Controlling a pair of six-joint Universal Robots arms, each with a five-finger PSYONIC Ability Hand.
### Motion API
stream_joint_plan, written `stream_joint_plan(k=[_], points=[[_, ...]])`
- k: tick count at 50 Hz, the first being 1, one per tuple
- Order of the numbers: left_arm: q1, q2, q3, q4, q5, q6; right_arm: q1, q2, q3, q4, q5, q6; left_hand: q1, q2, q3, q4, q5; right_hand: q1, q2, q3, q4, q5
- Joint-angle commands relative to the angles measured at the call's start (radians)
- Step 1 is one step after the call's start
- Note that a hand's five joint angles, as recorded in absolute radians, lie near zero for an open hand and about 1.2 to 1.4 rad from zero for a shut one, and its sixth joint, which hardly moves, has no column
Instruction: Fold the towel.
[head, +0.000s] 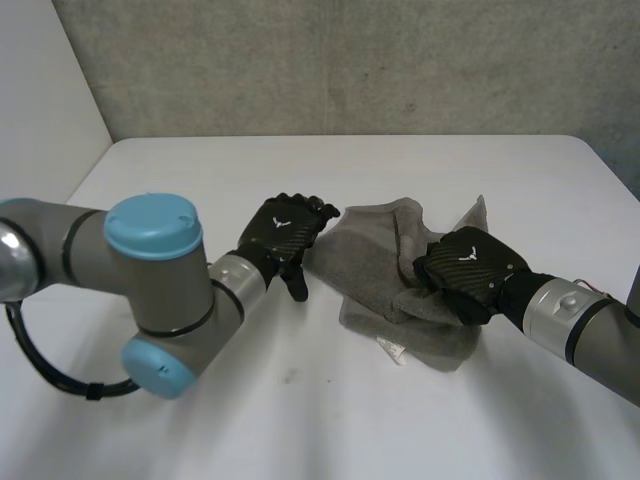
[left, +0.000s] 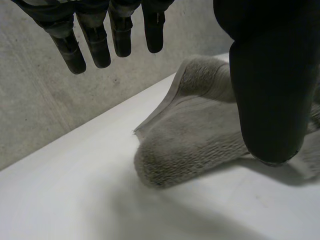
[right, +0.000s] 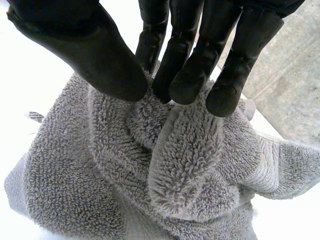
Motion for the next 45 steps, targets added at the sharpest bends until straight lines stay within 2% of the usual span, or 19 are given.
stream_joint_plan(k=[1,9,34,36,37,39,40,41,45], points=[[-0.006,-0.139,0.162,-0.055,-0.007,0.184,0.003,-0.006,0.012,0.0,-0.002,0.0,0.09,0.089,0.09,0.092,0.089,0.058,0.056,0.038,0.03,0.038],[-0.012,-0.242,0.284,-0.112,-0.001,0.221,0.003,-0.004,0.018,0.0,-0.005,-0.001,0.21,0.21,0.21,0.212,0.21,0.058,0.056,0.038,0.03,0.038],[-0.049,-0.428,0.518,-0.14,0.004,0.222,0.0,0.003,0.031,-0.008,-0.014,-0.003,0.53,0.53,0.531,0.532,0.53,0.058,0.056,0.038,0.03,0.038],[-0.047,-0.443,0.552,-0.164,0.004,0.224,0.0,0.003,0.031,-0.008,-0.014,-0.004,0.717,0.716,0.717,0.719,0.716,0.058,0.056,0.038,0.03,0.038],[-0.047,-0.443,0.552,-0.164,0.004,0.224,0.0,0.003,0.031,-0.008,-0.014,-0.004,0.718,0.718,0.719,0.72,0.718,0.058,0.056,0.038,0.03,0.038],[-0.049,-0.452,0.58,-0.177,0.005,0.222,0.0,0.005,0.029,-0.009,-0.014,-0.004,0.99,0.99,0.99,0.992,0.99,0.058,0.056,0.038,0.03,0.038],[-0.049,-0.452,0.58,-0.177,0.005,0.222,0.0,0.005,0.029,-0.009,-0.014,-0.004,0.991,0.991,0.992,0.993,0.991,0.058,0.056,0.038,0.03,0.038],[-0.049,-0.457,0.587,-0.178,0.004,0.222,0.0,0.005,0.029,-0.009,-0.014,-0.004,1.116,1.116,1.117,1.118,1.116,0.058,0.056,0.038,0.03,0.038],[-0.049,-0.458,0.589,-0.177,0.004,0.222,0.0,0.005,0.028,-0.009,-0.014,-0.004,1.152,1.152,1.153,1.154,1.152,0.058,0.056,0.038,0.03,0.038]])
